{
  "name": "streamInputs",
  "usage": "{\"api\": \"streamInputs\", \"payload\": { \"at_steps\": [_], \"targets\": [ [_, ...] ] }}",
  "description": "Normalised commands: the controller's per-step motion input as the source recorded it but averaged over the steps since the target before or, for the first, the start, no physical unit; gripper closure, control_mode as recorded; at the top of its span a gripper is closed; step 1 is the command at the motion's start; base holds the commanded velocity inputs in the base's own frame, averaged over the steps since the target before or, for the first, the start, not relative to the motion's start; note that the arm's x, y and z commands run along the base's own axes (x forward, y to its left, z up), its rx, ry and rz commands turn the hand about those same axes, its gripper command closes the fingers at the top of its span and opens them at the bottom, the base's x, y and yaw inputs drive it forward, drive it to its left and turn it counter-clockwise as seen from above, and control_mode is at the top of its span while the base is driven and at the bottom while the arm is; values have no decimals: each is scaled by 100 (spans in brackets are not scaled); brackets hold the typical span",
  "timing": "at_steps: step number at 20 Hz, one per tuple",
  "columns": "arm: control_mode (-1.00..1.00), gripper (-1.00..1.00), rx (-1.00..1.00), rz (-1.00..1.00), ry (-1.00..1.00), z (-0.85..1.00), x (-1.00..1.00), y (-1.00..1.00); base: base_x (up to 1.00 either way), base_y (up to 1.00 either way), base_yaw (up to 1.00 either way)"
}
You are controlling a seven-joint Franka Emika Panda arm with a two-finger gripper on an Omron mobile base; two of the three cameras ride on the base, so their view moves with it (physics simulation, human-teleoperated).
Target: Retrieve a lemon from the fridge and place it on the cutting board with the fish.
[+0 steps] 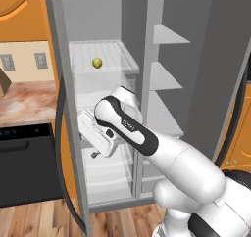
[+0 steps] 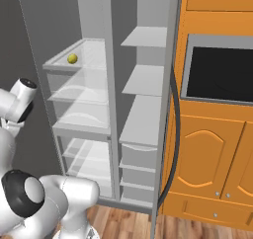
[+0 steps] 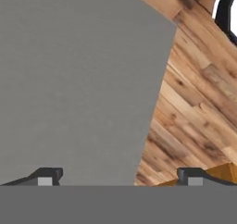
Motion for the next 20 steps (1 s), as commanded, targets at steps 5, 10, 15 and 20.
{"api": "streamInputs", "payload": {
  "at_steps": [5,10,15,20],
  "targets": [
    [-100,-100,11,0,20,-10,6,43,0,0,0],
    [-100,-100,6,0,15,0,7,14,0,0,0],
    [-100,-100,-2,4,3,0,3,-28,0,0,0],
    [-100,-100,-2,1,-5,0,0,-92,0,0,0]
  ]
}}
